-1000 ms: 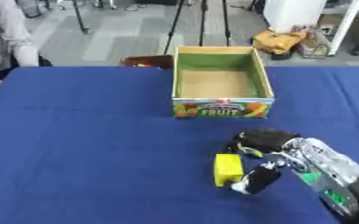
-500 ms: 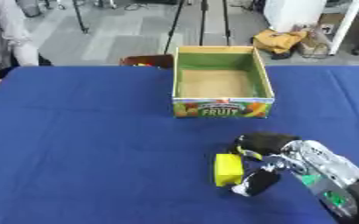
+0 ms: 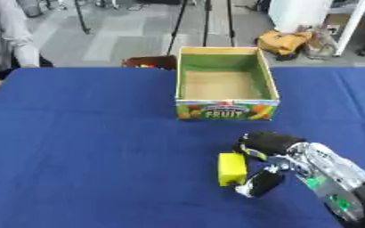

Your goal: Pick up objects on the table and place them in the box.

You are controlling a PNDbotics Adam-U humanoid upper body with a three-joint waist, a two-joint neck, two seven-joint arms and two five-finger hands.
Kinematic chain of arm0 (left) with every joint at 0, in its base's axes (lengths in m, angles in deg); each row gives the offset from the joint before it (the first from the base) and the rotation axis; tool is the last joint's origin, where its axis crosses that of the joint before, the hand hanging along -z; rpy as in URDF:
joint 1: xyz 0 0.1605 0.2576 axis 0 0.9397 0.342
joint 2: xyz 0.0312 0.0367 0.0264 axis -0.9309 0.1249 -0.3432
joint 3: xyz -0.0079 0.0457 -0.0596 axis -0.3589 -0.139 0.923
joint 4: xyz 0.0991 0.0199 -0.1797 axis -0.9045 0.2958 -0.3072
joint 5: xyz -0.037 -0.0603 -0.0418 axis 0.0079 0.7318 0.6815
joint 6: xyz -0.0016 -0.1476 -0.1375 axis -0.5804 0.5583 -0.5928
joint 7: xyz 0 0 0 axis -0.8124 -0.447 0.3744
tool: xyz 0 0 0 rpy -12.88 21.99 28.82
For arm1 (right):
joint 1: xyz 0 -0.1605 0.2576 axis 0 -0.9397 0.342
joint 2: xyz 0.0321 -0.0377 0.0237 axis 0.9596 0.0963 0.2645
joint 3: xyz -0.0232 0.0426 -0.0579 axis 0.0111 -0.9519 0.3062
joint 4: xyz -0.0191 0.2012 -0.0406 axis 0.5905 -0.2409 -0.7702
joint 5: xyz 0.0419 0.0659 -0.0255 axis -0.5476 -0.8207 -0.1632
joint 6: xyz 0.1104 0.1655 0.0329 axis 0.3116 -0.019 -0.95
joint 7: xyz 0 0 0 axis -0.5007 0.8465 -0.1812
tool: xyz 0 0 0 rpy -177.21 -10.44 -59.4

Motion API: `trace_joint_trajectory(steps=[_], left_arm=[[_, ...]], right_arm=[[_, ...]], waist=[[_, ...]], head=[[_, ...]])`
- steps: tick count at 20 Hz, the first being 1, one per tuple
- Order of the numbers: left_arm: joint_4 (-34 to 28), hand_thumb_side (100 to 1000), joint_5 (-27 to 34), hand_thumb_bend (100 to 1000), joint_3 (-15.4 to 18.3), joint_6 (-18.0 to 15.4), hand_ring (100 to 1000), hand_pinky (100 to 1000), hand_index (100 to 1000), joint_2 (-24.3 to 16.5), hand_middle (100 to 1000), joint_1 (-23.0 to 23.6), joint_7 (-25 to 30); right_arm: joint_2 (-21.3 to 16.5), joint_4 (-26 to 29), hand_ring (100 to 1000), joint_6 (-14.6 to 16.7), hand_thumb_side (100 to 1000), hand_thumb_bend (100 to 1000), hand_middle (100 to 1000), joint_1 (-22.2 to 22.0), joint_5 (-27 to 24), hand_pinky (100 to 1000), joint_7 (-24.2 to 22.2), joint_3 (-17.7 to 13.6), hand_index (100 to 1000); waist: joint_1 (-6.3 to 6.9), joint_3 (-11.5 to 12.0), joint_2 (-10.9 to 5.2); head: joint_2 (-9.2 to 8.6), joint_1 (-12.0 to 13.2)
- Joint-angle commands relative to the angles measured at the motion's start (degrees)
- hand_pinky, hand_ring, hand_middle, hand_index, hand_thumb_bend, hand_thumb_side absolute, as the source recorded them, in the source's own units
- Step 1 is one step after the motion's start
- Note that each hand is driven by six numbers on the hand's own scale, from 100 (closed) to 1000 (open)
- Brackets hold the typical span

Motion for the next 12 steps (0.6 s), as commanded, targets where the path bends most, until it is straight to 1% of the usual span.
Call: trace_joint_trajectory(steps=[1, 6, 12], left_arm=[[-1.0, 994, -0.1, 100, 0.1, 0.2, 783, 567, 942, -0.7, 870, -0.8, 0.0], [-1.0, 993, -0.1, 100, 0.1, 0.1, 782, 566, 942, -0.8, 869, -0.8, 0.0], [-1.0, 993, -0.1, 100, 0.1, 0.1, 783, 567, 942, -0.8, 870, -0.6, 0.0]], right_arm=[[-0.5, 0.6, 829, -0.5, 472, 160, 448, 1.2, -0.7, 839, 1.7, -1.1, 614], [-1.1, 1.9, 813, -1.3, 474, 116, 415, 2.4, -1.1, 820, 4.4, -2.1, 575], [-2.1, 4.2, 802, -3.1, 494, 100, 392, 5.2, -2.7, 810, 6.6, -3.9, 551]], waist=[[0.06, 0.1, -0.87], [0.03, 0.0, -0.93], [0.03, -0.1, -1.12]], head=[[-0.79, -0.2], [-0.76, -0.1], [-0.71, -0.1]])
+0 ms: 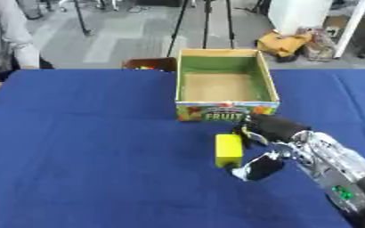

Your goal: Pick up objects on the table and place them in the box.

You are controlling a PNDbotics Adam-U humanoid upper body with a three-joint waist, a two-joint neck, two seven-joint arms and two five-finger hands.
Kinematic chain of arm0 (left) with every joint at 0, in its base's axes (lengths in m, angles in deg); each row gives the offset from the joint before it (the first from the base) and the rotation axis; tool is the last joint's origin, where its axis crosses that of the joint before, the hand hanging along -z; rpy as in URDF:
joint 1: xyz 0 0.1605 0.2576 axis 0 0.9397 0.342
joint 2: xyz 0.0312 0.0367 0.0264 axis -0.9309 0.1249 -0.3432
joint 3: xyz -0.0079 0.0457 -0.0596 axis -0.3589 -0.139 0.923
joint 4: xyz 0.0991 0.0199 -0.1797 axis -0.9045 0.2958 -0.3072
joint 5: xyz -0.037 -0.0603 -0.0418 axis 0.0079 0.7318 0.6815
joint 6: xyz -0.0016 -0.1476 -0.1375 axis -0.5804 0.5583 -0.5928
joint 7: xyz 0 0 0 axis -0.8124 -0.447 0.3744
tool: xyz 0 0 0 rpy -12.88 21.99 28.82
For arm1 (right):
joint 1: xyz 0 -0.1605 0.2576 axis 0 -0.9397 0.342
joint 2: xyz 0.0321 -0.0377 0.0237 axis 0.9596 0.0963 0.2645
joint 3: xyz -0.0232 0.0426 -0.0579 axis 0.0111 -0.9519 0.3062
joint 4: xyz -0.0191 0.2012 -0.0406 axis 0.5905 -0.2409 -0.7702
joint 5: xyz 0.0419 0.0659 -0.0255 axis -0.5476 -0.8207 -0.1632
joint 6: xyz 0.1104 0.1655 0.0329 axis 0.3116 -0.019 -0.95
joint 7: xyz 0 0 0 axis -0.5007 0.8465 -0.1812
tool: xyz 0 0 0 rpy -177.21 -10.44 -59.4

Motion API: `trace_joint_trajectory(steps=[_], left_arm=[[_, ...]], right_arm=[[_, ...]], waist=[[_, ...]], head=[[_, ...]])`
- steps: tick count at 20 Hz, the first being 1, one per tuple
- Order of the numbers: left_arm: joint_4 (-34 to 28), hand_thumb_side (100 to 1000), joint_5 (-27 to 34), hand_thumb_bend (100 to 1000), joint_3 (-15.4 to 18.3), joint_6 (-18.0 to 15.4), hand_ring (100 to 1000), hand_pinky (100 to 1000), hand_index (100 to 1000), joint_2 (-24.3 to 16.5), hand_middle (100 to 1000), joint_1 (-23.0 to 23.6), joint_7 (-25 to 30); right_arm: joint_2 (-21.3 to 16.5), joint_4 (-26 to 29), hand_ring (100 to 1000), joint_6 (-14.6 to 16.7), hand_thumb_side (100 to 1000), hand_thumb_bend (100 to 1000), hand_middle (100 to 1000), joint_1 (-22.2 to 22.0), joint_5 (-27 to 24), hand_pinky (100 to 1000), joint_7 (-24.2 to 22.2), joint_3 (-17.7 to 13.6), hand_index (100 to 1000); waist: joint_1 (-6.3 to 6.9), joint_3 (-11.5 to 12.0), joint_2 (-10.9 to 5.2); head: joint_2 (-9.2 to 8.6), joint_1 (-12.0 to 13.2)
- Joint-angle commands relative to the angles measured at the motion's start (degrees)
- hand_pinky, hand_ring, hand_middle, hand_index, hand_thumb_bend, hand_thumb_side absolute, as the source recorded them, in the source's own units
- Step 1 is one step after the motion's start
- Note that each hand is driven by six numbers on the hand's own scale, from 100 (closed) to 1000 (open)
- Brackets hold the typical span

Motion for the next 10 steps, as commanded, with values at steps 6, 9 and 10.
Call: trace_joint_trajectory(steps=[6, 9, 10], left_arm=[[-1.0, 993, -0.1, 100, 0.1, 0.2, 783, 567, 942, -0.8, 870, -0.4, 0.1], [-1.0, 993, -0.1, 100, 0.0, 0.1, 783, 567, 943, -0.8, 870, -0.3, 0.1], [-1.0, 993, -0.1, 100, 0.0, 0.1, 783, 567, 943, -0.8, 871, -0.2, 0.1]], right_arm=[[-2.5, 4.8, 799, -3.2, 517, 100, 381, 4.8, -3.0, 808, 2.3, -4.1, 539], [-2.7, 5.7, 798, -4.7, 518, 100, 377, 7.0, -3.6, 803, 3.4, -5.9, 533], [-2.8, 5.8, 797, -5.3, 516, 100, 375, 8.0, -3.6, 801, 4.0, -6.6, 532]], waist=[[0.04, -0.1, -1.23], [0.1, 0.0, -1.34], [0.09, 0.0, -1.39]], head=[[-0.45, -0.1], [-0.4, -0.2], [-0.37, -0.2]])
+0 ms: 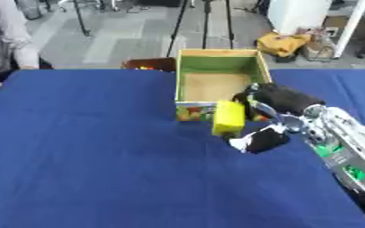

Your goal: Pick up objects on the table and place them in the box.

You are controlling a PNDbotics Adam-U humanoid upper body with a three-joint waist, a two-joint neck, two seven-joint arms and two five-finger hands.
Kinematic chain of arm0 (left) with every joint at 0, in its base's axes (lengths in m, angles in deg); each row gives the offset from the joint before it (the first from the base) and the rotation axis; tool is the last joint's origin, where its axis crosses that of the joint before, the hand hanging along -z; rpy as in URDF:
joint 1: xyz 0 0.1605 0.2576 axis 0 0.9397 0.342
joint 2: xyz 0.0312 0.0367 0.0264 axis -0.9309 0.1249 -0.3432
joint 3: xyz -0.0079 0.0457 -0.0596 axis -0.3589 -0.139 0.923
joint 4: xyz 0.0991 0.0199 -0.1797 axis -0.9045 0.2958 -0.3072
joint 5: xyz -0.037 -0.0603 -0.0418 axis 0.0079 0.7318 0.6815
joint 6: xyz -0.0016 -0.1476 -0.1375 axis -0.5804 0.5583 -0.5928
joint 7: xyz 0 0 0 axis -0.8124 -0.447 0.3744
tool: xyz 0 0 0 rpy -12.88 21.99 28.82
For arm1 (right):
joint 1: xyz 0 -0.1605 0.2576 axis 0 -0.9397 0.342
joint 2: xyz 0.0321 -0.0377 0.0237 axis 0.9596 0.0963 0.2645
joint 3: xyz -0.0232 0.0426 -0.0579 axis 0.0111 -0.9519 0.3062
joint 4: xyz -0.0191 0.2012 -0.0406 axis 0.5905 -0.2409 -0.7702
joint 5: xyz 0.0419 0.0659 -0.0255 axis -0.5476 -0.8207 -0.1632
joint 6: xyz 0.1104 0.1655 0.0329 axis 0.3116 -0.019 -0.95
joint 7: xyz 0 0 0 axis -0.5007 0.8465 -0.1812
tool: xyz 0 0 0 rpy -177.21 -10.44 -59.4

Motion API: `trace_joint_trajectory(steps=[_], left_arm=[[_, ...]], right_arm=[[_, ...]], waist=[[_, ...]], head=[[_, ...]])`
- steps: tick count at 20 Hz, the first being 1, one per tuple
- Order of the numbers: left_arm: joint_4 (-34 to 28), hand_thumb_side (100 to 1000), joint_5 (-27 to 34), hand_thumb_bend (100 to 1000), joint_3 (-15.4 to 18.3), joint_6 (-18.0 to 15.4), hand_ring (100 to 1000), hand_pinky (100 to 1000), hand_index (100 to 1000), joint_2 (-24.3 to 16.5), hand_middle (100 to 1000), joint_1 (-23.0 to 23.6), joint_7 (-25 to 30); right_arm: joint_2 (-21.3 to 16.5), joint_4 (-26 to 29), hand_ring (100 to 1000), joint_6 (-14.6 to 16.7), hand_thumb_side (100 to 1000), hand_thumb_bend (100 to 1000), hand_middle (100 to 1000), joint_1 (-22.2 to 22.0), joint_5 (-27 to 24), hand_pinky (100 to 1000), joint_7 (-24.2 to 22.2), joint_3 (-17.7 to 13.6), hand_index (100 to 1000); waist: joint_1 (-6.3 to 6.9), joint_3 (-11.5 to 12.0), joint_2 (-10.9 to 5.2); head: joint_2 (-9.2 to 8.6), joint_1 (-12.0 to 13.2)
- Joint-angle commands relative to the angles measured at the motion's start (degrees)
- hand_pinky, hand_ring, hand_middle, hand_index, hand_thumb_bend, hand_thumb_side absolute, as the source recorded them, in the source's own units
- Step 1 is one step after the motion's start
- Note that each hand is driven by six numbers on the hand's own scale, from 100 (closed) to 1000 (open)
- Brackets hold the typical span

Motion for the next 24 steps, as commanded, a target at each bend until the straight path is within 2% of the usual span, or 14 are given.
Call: trace_joint_trajectory(steps=[1, 5, 10, 16, 24], left_arm=[[-1.0, 993, -0.1, 100, 0.0, 0.1, 783, 567, 943, -0.8, 871, -0.2, 0.1], [-1.0, 993, -0.1, 100, -0.2, 0.2, 784, 567, 943, -0.8, 872, 0.0, 0.4], [-1.0, 994, -0.1, 100, -0.5, 0.2, 786, 568, 943, -0.8, 874, 0.0, 0.8], [-1.0, 996, -0.1, 100, -0.8, 0.1, 790, 570, 944, -0.4, 878, -0.3, 1.4], [-1.0, 999, -0.5, 100, -1.1, 0.2, 794, 572, 945, 0.2, 884, -1.4, 2.4]], right_arm=[[-1.5, 1.5, 797, -1.9, 515, 100, 373, 3.4, -0.8, 801, 1.6, -2.7, 530], [-1.4, -2.2, 800, -4.2, 519, 100, 377, 7.2, -0.7, 801, 2.4, -4.2, 533], [0.3, -10.8, 803, -5.4, 516, 100, 378, 11.9, 3.1, 801, 4.0, -6.0, 535], [4.7, -22.9, 804, -6.1, 508, 100, 374, 16.8, 9.5, 808, 7.8, -9.5, 534], [10.0, -36.5, 804, -7.9, 504, 100, 372, 21.7, 18.7, 810, 13.3, -15.3, 533]], waist=[[0.05, 0.2, -1.29], [-0.08, 0.5, -1.38], [-0.24, 1.3, -1.03], [-0.4, 2.8, 0.1], [-0.96, 4.9, 2.65]], head=[[-0.33, -0.3], [-0.22, -0.7], [-0.66, -1.5], [-2.25, -2.8], [-5.37, -5.3]])
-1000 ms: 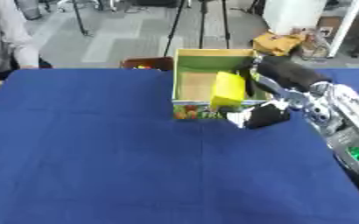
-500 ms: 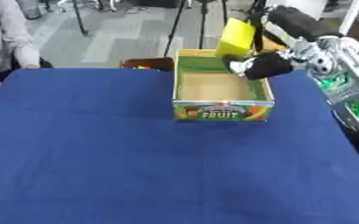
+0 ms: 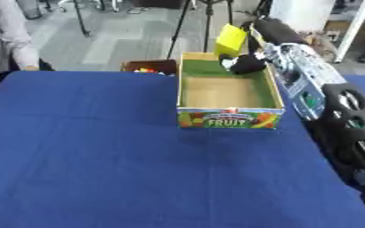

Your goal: Pick up objects on the table and place them in the box.

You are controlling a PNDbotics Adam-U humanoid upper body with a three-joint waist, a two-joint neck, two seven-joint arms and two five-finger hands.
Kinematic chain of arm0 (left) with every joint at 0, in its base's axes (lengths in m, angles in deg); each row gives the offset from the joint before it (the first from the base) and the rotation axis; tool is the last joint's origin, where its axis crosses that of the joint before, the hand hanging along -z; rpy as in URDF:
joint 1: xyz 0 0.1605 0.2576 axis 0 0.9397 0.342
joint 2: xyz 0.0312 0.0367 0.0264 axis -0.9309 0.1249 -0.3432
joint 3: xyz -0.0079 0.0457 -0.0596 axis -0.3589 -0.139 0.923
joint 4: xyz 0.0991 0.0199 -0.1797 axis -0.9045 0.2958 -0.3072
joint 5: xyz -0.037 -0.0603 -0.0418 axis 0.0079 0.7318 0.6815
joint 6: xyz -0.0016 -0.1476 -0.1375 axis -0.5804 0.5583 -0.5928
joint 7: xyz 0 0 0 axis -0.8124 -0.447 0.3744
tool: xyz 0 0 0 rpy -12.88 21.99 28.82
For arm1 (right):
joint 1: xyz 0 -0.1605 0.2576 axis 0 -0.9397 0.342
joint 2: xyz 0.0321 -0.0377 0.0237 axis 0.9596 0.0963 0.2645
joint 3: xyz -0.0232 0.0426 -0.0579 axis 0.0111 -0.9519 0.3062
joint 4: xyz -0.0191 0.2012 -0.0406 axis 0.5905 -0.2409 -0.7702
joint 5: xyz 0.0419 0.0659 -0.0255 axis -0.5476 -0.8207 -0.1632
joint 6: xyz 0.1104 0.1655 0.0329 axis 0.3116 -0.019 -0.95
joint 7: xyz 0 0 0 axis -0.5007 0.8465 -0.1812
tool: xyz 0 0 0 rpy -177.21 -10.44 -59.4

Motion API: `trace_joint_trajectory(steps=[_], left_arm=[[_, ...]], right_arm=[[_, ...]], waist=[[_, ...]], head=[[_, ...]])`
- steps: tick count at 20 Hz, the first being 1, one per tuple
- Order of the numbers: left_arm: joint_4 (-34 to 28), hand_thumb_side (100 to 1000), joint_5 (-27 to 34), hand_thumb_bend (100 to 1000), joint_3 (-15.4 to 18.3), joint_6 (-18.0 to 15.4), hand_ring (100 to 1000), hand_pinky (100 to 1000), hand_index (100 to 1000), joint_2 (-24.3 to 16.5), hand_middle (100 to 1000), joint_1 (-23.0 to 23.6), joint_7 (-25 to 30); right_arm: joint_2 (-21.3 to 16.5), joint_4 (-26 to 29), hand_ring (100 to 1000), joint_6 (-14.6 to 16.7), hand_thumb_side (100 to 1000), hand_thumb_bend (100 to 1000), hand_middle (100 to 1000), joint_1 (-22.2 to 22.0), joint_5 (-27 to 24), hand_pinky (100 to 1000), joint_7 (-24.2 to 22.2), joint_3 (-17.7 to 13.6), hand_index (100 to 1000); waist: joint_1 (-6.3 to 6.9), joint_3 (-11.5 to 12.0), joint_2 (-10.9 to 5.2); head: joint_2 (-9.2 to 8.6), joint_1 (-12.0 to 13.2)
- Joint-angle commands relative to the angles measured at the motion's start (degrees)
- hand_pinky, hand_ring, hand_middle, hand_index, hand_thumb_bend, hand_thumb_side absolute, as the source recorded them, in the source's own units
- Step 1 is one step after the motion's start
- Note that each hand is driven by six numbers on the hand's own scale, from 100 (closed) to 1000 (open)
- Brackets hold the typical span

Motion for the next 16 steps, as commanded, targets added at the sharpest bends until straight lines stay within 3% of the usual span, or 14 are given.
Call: trace_joint_trajectory(steps=[1, 11, 16], left_arm=[[-1.0, 999, -0.2, 100, -0.1, 0.0, 795, 573, 945, -0.2, 886, -1.0, 0.6], [-1.0, 1000, -0.6, 100, -0.3, -0.1, 798, 575, 946, 0.3, 889, -2.0, 1.3], [-1.0, 999, -0.5, 100, -0.3, -0.2, 798, 575, 946, 0.6, 889, -2.2, 1.5]], right_arm=[[1.1, -4.0, 804, -0.8, 498, 100, 371, 2.5, 3.8, 810, 2.3, -2.8, 533], [4.1, -13.5, 803, -5.1, 508, 100, 371, 4.2, 11.3, 809, 6.7, -8.7, 529], [5.1, -17.2, 802, -8.1, 505, 100, 374, 3.9, 14.3, 807, 8.3, -11.0, 532]], waist=[[0.03, 0.4, -0.54], [-0.52, 2.4, 1.7], [-0.23, 3.0, 2.02]], head=[[-1.72, -1.0], [-3.66, -3.0], [-3.68, -3.7]])
